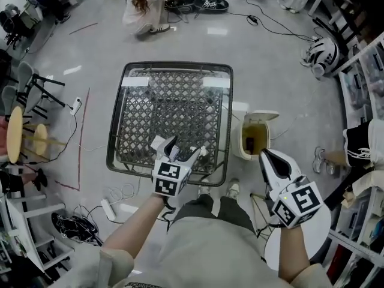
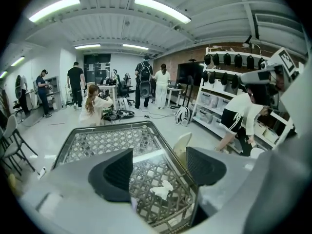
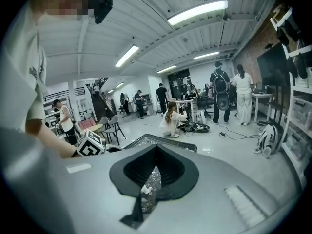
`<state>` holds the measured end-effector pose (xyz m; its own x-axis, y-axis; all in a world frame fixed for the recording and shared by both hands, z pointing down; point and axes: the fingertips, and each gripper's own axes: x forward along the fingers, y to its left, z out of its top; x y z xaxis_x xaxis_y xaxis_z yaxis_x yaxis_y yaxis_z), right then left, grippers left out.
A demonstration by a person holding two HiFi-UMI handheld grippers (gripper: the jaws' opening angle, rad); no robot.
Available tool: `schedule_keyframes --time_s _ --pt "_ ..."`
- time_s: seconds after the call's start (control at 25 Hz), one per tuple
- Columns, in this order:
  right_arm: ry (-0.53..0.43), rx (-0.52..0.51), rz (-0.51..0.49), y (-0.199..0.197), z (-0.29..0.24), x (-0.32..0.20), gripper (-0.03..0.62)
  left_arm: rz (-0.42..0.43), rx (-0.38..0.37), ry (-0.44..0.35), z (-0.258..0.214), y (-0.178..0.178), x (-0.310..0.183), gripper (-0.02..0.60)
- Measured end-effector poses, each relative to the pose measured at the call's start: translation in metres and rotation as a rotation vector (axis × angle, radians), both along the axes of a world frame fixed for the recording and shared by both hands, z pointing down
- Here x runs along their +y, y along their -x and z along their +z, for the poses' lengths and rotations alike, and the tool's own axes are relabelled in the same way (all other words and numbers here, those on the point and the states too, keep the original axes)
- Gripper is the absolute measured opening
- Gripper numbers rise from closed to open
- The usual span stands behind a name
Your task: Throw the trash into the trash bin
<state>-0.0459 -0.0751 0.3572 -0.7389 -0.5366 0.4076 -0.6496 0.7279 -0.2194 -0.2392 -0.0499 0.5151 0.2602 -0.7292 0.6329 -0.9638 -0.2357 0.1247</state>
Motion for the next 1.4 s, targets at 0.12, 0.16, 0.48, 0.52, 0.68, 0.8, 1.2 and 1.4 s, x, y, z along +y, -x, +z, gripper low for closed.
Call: schedule_keyframes --time_s 0.12,0.16,0.48,0.52,0.68,0.8,1.2,1.4 --pt "0.033 0.031 -0.022 -0.007 0.022 0.0 0.003 -0.003 0.021 0.06 0.033 -0.008 -0.003 0.356" --pt "0.044 0.043 -0.032 -0.009 0.03 -0.001 0.003 -0.002 0.027 0.082 0.043 -0.01 -0.004 0.355" --pt "0.133 0.09 -0.05 -0.024 0.082 0.004 0.003 0.044 -0.007 0.236 0.133 -0.024 0.013 0.354" --pt "0.143 0.092 -0.053 -0.024 0.088 0.006 0.003 0.046 -0.01 0.261 0.142 -0.025 0.017 0.354" --pt "0.179 0.103 -0.068 -0.027 0.108 0.009 0.003 0.055 -0.022 0.336 0.174 -0.029 0.022 0.354" --pt "0.2 0.103 -0.08 -0.027 0.121 0.013 0.003 0.064 -0.036 0.375 0.191 -0.032 0.025 0.33" --pt "0.261 0.096 -0.091 -0.035 0.155 0.026 0.003 0.048 -0.079 0.442 0.232 -0.033 0.029 0.218" --pt "0.278 0.095 -0.067 -0.047 0.159 0.026 0.003 0.019 -0.087 0.423 0.23 -0.028 0.023 0.095"
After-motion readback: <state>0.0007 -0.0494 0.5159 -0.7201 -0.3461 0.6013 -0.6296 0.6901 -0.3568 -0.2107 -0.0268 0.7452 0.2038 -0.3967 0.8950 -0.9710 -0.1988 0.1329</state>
